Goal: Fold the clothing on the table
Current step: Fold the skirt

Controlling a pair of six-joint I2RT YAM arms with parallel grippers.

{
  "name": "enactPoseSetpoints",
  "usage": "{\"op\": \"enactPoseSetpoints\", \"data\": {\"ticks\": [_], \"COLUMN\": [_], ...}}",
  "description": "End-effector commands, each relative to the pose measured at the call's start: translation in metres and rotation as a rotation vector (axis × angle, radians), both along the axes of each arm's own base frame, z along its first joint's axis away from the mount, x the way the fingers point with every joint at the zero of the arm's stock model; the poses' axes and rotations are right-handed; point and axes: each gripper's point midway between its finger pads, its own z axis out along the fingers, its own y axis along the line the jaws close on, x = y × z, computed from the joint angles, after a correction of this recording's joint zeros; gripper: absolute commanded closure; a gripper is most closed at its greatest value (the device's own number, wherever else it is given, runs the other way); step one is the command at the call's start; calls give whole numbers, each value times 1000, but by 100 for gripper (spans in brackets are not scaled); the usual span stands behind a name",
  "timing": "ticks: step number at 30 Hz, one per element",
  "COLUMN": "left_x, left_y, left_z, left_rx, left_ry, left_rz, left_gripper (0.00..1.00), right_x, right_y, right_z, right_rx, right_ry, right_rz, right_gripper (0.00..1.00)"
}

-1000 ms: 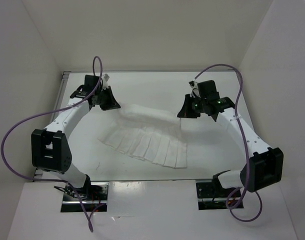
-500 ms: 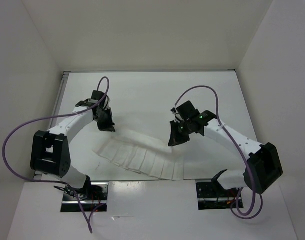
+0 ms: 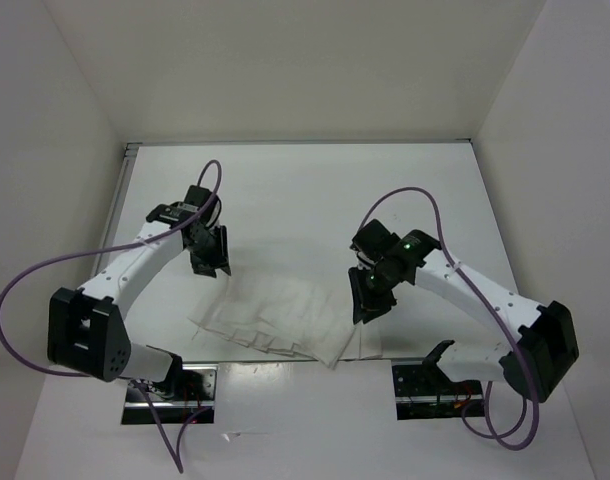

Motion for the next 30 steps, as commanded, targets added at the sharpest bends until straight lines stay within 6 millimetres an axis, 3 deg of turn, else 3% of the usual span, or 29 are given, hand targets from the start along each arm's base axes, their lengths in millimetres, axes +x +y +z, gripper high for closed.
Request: {"op": "enactPoseSetpoints", "data": {"ticks": [1, 3, 4, 6, 9, 15, 18, 21, 24, 26, 27, 29, 30], "left_x": [19, 31, 33, 40, 34, 12, 7, 6, 26, 39, 62, 81, 92], "left_y": [-10, -23, -31, -49, -53, -52, -53, -55, -60, -64, -72, -76, -78], "left_z": [37, 36, 23, 15, -15, -71, -89, -104, -111, -119, -112, -121, -120], "left_rx": [-48, -100, -112, -159, -168, -141, -129, -132, -130, -129, -145, -136, -147], "left_ry": [-114, -105, -64, -60, 23, 178, 221, 246, 224, 225, 177, 171, 166], "left_rz": [-29, -58, -73, -99, -65, -30, -26, -17, -17, -17, -22, -20, -13], "left_gripper": [53, 59, 63, 77, 90, 91, 91, 91, 91, 91, 91, 91, 91], "right_x": [17, 31, 34, 48, 66, 83, 87, 106, 142, 177, 188, 228, 241], "right_y": [-2, 10, 15, 24, 29, 42, 36, 34, 30, 24, 21, 14, 12], "right_z": [32, 23, 11, -1, -24, -58, -85, -97, -102, -96, -102, -90, -93], "right_rx": [0, 17, 5, 4, -51, -92, -167, -201, -198, -187, -196, -201, -212], "right_ry": [-118, -136, -106, -126, -129, -98, -70, -77, -102, -141, -136, -205, -217], "right_rz": [-63, -64, -60, -65, -65, -64, -57, -67, -109, -161, -162, -201, -210], "right_gripper": [68, 74, 77, 81, 83, 84, 84, 84, 84, 84, 84, 84, 84]}}
